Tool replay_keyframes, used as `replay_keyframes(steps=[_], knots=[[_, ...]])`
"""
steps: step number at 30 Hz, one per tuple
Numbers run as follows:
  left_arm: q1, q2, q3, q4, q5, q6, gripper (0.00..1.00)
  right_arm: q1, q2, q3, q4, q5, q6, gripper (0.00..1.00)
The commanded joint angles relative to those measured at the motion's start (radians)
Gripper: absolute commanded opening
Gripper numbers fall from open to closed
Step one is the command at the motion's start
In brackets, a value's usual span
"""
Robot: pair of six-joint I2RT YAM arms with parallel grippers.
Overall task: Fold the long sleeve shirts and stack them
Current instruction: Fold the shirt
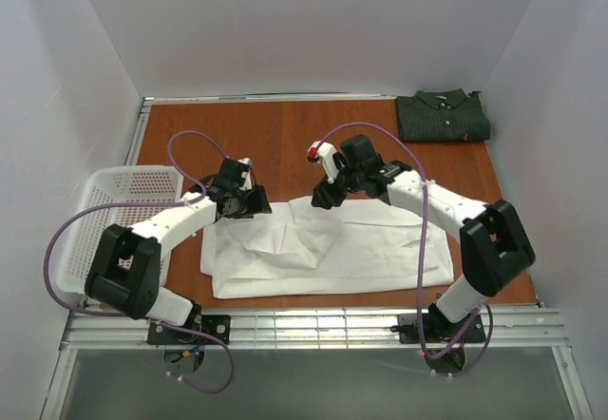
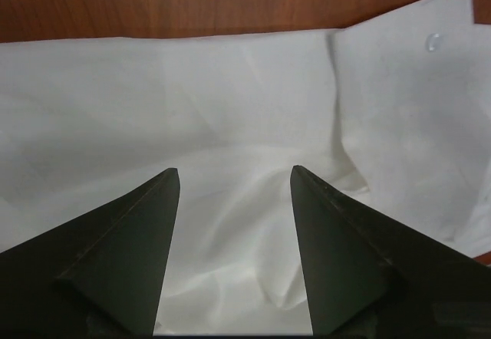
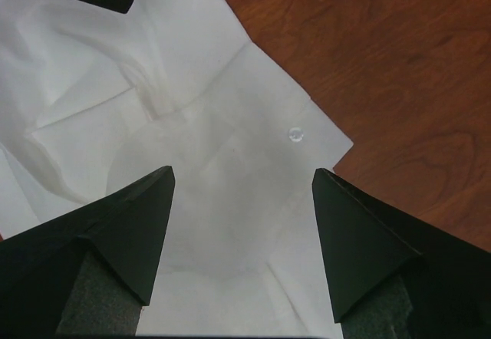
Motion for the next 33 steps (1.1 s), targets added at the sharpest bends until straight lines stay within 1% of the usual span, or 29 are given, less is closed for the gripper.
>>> replay_keyframes(steps=[1, 3, 4, 6, 12, 14, 17, 24, 27, 28, 31, 33], knots=[[0.030, 0.040, -0.002, 0.018, -0.010, 0.033, 0.55, 0.028, 0.096, 0.124, -0.052, -0.024, -0.161, 0.68], [0.050, 0.068, -0.005, 0.019, -0.012, 0.029, 0.52, 0.042, 0.184, 0.179, -0.067, -0.019, -0.215, 0.68], [0.056, 0.076, -0.006, 0.022, -0.009, 0.029, 0.52, 0.047, 0.213, 0.242, -0.093, -0.013, -0.229, 0.67], [0.063, 0.090, -0.020, 0.030, -0.001, 0.033, 0.52, 0.055, 0.291, 0.311, -0.124, -0.010, -0.272, 0.64], [0.065, 0.094, -0.063, 0.050, 0.008, 0.053, 0.52, 0.059, 0.449, 0.411, -0.143, 0.007, -0.336, 0.63], [0.065, 0.105, -0.060, 0.050, 0.019, 0.058, 0.52, 0.062, 0.498, 0.459, -0.176, 0.013, -0.349, 0.63], [0.065, 0.117, -0.049, 0.049, 0.016, 0.064, 0.52, 0.071, 0.549, 0.492, -0.216, 0.001, -0.369, 0.63], [0.065, 0.116, -0.051, 0.045, 0.003, 0.070, 0.52, 0.076, 0.621, 0.508, -0.268, -0.011, -0.387, 0.62], [0.065, 0.116, -0.049, 0.044, 0.003, 0.070, 0.52, 0.078, 0.633, 0.514, -0.275, -0.010, -0.387, 0.54], [0.065, 0.117, -0.049, 0.044, 0.003, 0.070, 0.52, 0.076, 0.629, 0.514, -0.275, -0.013, -0.389, 0.47], [0.065, 0.116, -0.049, 0.044, 0.003, 0.070, 0.52, 0.078, 0.609, 0.519, -0.276, -0.018, -0.386, 0.29], [0.065, 0.117, -0.049, 0.042, 0.010, 0.070, 0.52, 0.079, 0.595, 0.520, -0.275, -0.013, -0.383, 0.23]])
